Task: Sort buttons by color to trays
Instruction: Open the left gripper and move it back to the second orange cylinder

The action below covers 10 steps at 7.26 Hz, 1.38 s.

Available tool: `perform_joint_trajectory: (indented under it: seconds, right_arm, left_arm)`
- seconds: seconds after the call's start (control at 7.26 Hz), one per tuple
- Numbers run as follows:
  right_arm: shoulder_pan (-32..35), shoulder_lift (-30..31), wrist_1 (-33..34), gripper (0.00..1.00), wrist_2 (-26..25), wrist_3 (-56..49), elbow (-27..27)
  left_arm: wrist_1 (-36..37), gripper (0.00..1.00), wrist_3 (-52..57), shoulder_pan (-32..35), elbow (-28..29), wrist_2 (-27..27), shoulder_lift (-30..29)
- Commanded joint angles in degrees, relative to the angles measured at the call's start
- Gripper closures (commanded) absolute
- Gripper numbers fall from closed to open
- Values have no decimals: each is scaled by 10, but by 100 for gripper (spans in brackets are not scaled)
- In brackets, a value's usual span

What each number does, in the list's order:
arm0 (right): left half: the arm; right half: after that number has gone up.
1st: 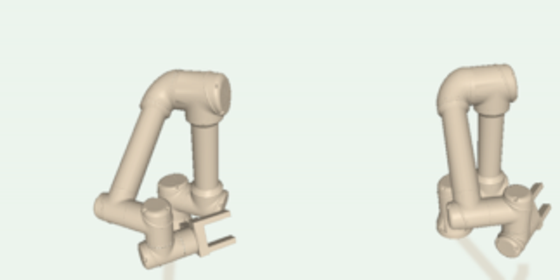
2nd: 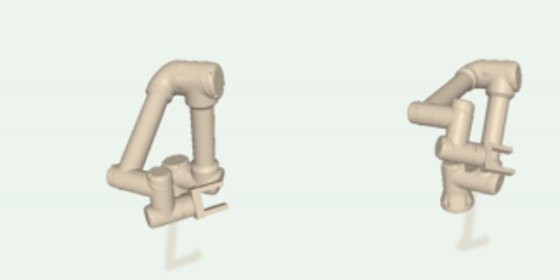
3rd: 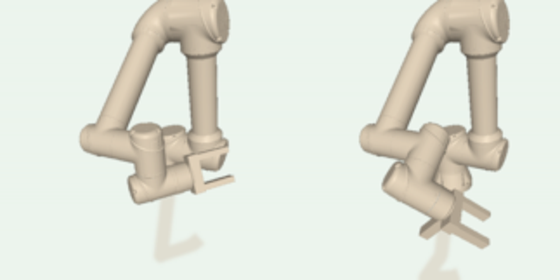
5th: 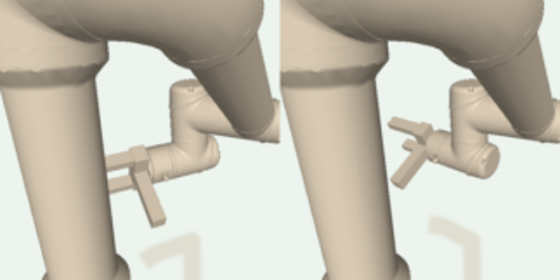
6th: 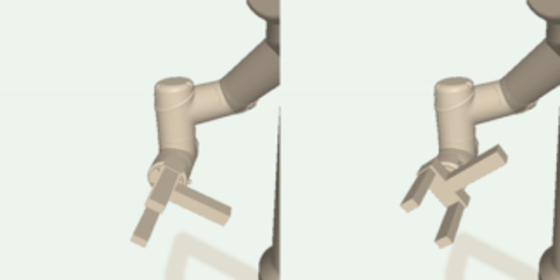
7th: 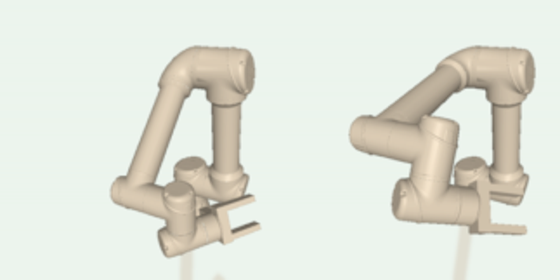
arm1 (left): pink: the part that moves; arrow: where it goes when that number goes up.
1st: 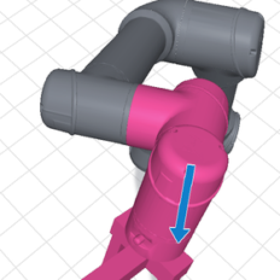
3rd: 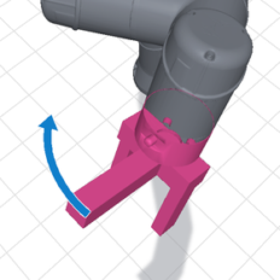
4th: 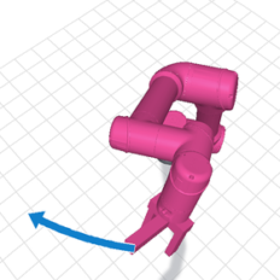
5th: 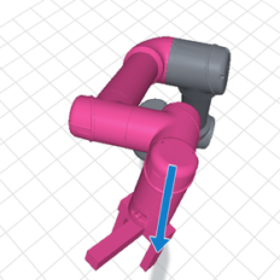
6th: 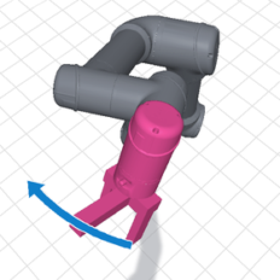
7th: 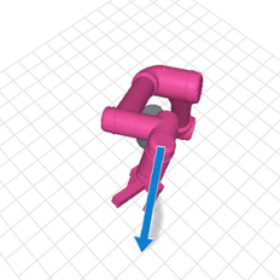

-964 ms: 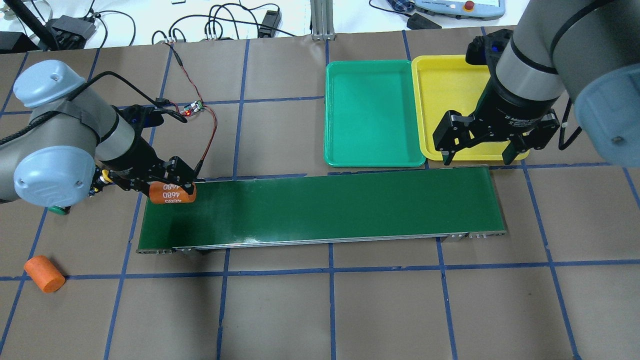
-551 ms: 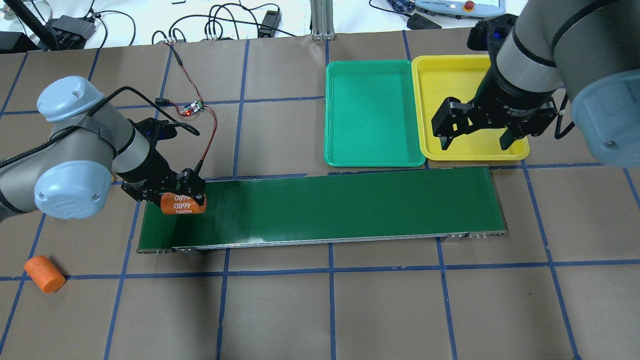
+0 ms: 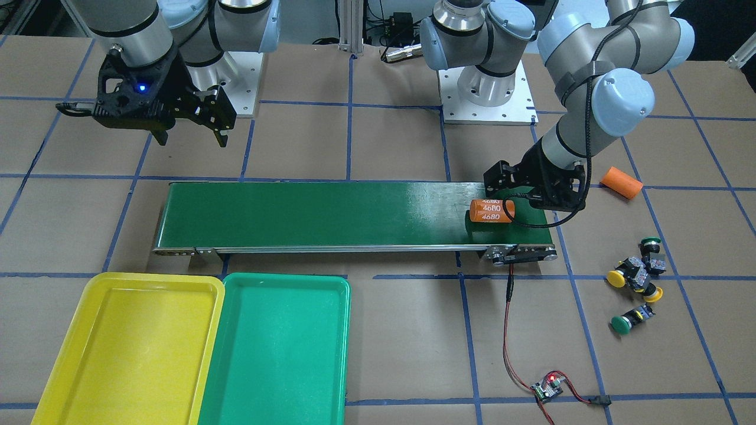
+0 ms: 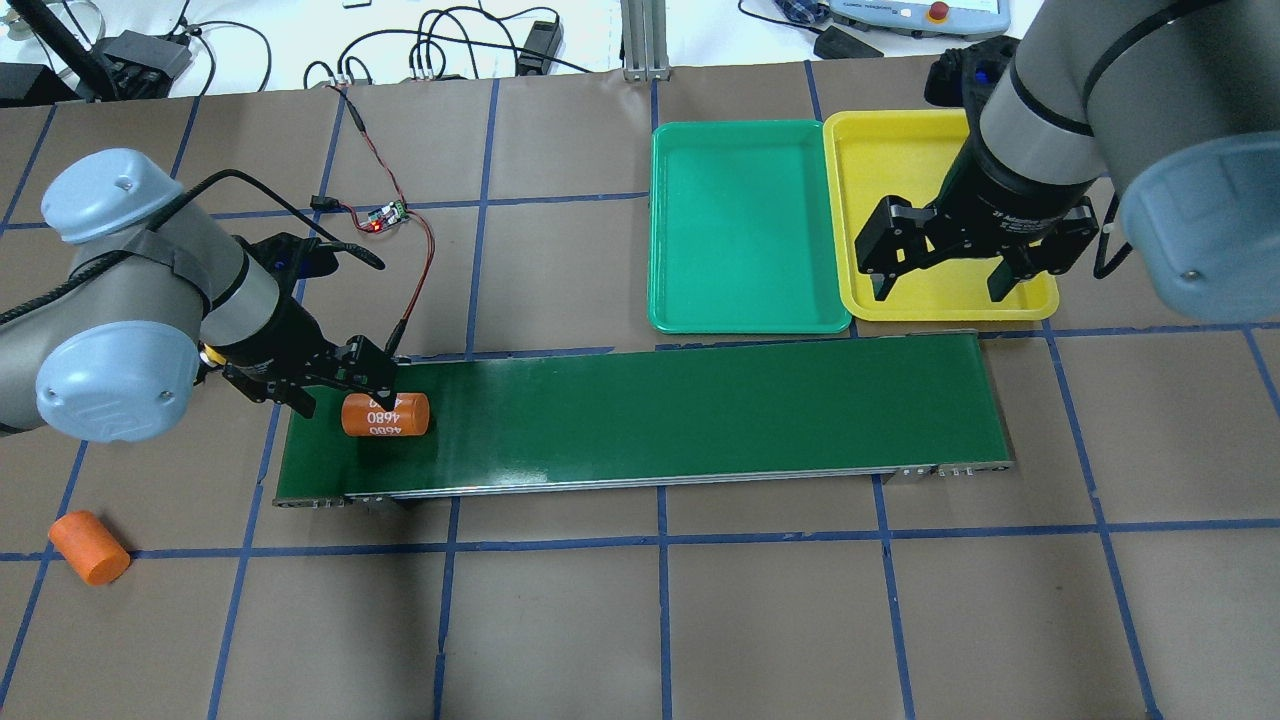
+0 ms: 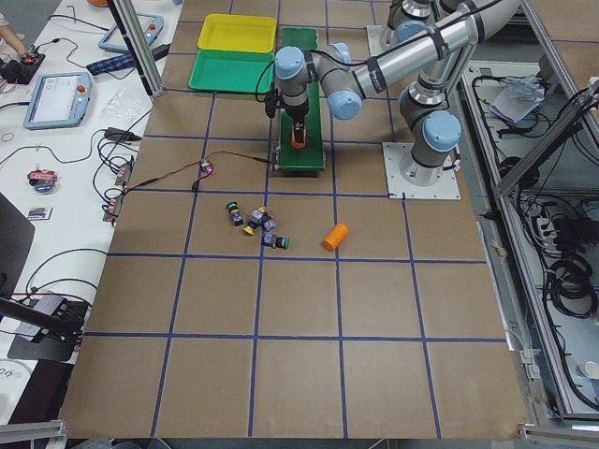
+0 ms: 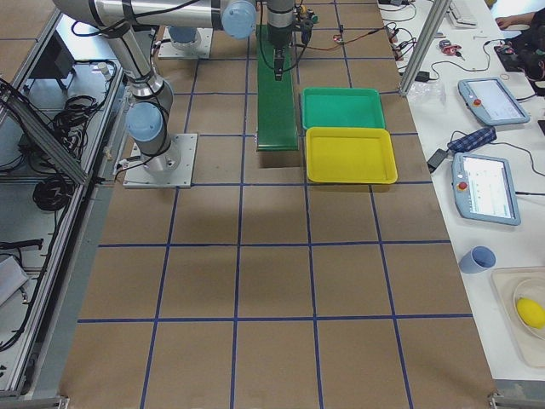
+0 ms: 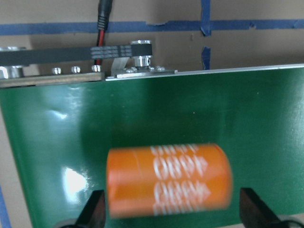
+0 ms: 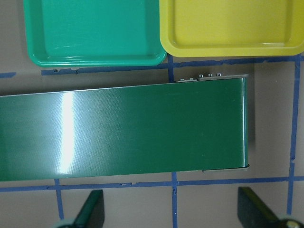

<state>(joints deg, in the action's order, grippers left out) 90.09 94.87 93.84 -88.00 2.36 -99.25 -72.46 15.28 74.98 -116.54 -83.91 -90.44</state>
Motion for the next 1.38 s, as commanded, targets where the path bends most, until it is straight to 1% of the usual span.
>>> perform_joint_trajectory:
  seconds: [0.0,0.14,0.28,0.41,0.55,0.69,0.83,0.96,1.1,1.24]
  right_arm:
    - [0,-9,-1,0,-1,-3,-1]
    - [0,-12,-4,0,-8,4,-2]
    - [0,-18,-2,0,-7,4,-2]
    - [0,-27,9,0,-9,3,-2]
    - [0,-32,63,0,-3,3,-8]
    - [0,-40,62,0,-11,0,-9]
    - [0,-43,60,0,-12,4,-10]
    - [0,-43,61,0,-12,3,-12]
    - [0,-40,61,0,-12,5,-19]
    - [0,-40,64,4,-12,5,-20]
  left_arm:
    - [-42,0,25,-58,30,1,22]
    - [-70,0,105,-114,26,-1,24]
    - [-72,0,228,-186,18,-4,25]
    - [-64,0,400,-261,18,-36,25]
    - [-63,0,498,-325,10,-50,23]
    - [-18,0,586,-358,-8,-90,18]
    - [66,0,661,-386,-34,-92,6]
    - [144,0,733,-414,-76,-86,-5]
    - [191,0,788,-418,-110,-87,-16]
    - [229,0,787,-418,-121,-87,-21]
